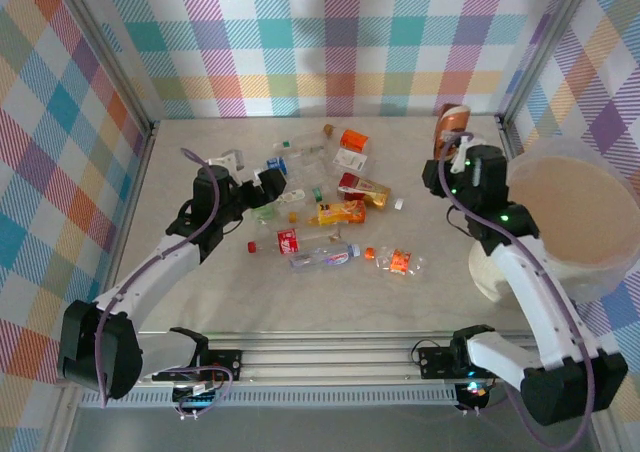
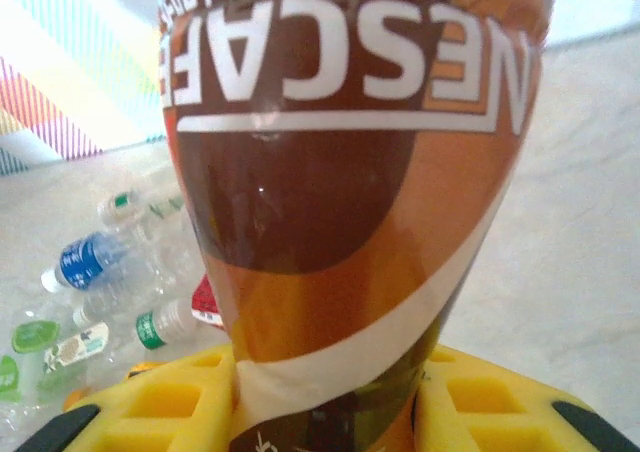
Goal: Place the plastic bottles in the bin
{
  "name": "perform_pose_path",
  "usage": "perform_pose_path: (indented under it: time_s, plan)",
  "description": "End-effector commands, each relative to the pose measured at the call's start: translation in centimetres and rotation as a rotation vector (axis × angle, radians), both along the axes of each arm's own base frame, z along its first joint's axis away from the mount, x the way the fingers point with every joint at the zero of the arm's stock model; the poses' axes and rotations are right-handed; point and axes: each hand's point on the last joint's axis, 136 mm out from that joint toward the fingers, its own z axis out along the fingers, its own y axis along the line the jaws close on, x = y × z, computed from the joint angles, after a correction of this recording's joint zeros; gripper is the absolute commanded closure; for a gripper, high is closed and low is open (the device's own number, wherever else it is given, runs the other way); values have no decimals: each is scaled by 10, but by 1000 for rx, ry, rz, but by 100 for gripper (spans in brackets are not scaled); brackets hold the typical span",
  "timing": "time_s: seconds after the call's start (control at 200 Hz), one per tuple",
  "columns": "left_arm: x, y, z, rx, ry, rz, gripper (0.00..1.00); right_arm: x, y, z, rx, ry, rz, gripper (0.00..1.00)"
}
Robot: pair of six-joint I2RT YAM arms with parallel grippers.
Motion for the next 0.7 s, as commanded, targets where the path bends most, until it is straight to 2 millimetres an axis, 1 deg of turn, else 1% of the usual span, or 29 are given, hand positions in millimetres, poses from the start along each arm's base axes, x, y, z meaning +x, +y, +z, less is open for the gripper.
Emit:
perform_pose_path:
  time_s: [0.0,0.095,0.155,0.29,0.355,0.47,0.575,0.645,0.695]
  plan:
    - [10,-4,11,-2,-49,15,0,-31,-35,21,-162,6,-105,83]
    - [13,-5,8,-7,-41,23,0,-45,-68,33,-288,8,-233,83]
    - [14,-6,8,-11,-37,25,0,-53,-82,39,-334,10,-289,83]
    - [16,-5,6,-4,-26,37,0,-67,-105,56,-314,-26,-387,83]
    - [16,-4,6,1,-23,45,0,-70,-114,60,-300,-29,-419,83]
    - [19,-5,5,5,-14,46,0,-71,-124,56,-192,-6,-440,83]
    - [22,-9,4,7,-6,37,0,-75,-143,39,-99,74,-504,83]
    - [24,-11,2,10,3,30,0,-82,-156,28,-45,116,-548,83]
    - [26,-13,1,14,10,23,0,-89,-164,24,-17,130,-583,83]
